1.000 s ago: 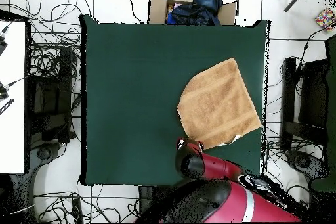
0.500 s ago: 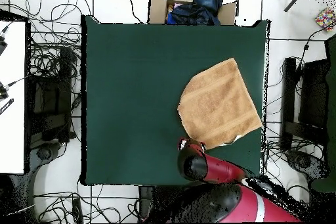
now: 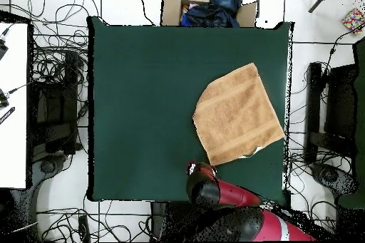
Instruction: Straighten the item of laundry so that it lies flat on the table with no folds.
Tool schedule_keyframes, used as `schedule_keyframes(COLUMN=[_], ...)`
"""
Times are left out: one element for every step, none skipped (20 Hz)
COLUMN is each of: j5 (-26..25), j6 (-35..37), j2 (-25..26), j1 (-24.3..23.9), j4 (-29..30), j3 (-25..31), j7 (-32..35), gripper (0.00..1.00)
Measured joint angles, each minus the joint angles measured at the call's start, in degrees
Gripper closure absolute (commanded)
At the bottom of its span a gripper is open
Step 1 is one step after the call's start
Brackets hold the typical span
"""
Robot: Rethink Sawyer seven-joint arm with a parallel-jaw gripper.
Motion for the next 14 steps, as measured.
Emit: schedule_keyframes(j5=[0.26,0.47,0.78,1.06,1.26,1.56,2.39,2.9,3.24,4.16,4.83,5.02,5.47,6.23], j6=[-0.39,-0.7,-1.16,-1.64,-1.91,-2.23,-2.79,-2.95,-3.04,-3.15,-3.14,-3.15,-3.16,-3.15], j2=[0.18,0.33,0.54,0.78,0.94,1.14,1.31,1.25,1.15,0.78,0.4,0.25,-0.14,-1.19], j1=[0.08,0.18,0.37,0.57,0.7,0.9,1.56,1.97,2.32,3.21,3.8,3.98,4.38,5.02], j4=[0.89,1.45,2.12,2.74,3.07,3.41,3.93,4.1,4.17,4.21,4.2,4.18,4.12,3.82], j3=[0.05,0.07,0.07,0.09,0.12,0.12,0.12,0.1,0.1,0.07,0.04,0.02,-0.07,-0.44], j7=[0.0,0.0,0.0,0.0,0.0,0.0,0.0,0.01,0.0,0.0,0.0,0.0,0.0,0.0], gripper=[1.0,1.0,1.0,1.0,1.0,1.0,1.0,1.0,1.0,1.0,1.0,1.0,1.0,0.0])
